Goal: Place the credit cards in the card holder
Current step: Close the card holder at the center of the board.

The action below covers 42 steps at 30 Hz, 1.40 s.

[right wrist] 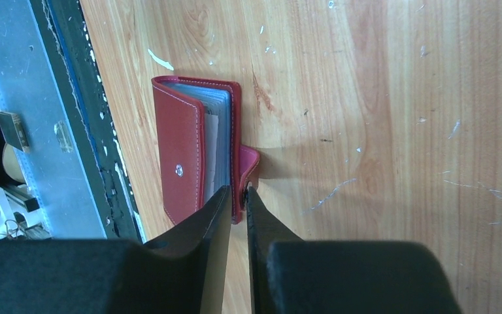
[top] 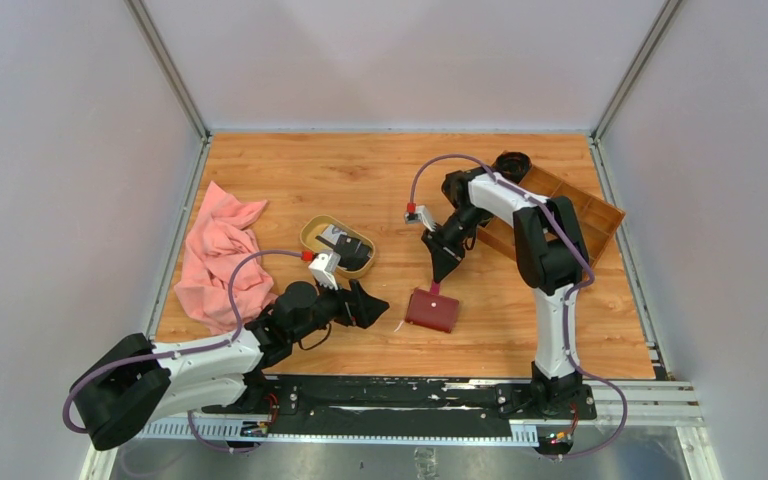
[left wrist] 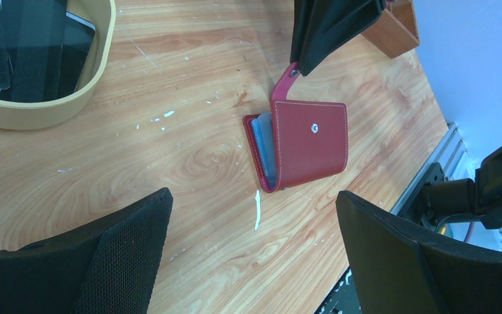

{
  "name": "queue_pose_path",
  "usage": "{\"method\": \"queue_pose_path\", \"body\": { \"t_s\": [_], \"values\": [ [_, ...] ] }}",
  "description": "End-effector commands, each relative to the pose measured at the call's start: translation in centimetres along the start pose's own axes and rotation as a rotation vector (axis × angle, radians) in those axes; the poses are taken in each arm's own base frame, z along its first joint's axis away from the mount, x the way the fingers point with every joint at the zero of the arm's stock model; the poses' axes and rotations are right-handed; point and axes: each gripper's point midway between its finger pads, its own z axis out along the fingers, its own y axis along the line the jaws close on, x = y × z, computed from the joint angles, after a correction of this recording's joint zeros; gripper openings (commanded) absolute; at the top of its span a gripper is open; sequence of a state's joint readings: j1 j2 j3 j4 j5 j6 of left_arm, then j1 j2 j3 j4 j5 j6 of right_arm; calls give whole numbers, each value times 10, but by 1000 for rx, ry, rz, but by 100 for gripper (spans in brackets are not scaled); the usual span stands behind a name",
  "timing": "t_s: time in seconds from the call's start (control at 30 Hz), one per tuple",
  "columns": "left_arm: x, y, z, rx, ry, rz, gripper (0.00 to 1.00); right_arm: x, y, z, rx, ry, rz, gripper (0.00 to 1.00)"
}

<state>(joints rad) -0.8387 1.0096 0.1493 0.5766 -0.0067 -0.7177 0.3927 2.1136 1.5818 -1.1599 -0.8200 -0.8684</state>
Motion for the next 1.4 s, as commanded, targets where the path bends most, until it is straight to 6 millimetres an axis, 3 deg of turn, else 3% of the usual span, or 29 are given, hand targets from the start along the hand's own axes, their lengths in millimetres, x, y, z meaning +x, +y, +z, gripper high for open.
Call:
{"method": "queue_pose_path", "body": {
  "t_s": [0.0, 0.13, 0.43, 0.67, 1.0, 1.17, 1.37],
  "values": [
    [4, 6, -1, -15, 8, -2, 100, 1, 5, 3, -31, 29, 1, 18],
    [4, 6, -1, -15, 8, -4, 100, 1, 5, 3, -33, 32, 1, 18],
    [6, 7, -1, -21, 15, -7, 100, 2, 5, 3, -37, 40, 6, 7],
    [11, -6, 6, 28, 77, -14, 100, 1, 9, 1, -41, 35, -3, 0],
    [14, -21, 31, 42, 138, -5, 78, -6, 33, -7, -45, -48, -79, 0],
    [22, -17, 49, -2, 175, -4, 64, -9, 42, -10, -34, -88, -119, 0],
    [34, -16, 72, -28, 221, 5, 62, -7, 42, -10, 11, -106, -138, 0]
  ]
}}
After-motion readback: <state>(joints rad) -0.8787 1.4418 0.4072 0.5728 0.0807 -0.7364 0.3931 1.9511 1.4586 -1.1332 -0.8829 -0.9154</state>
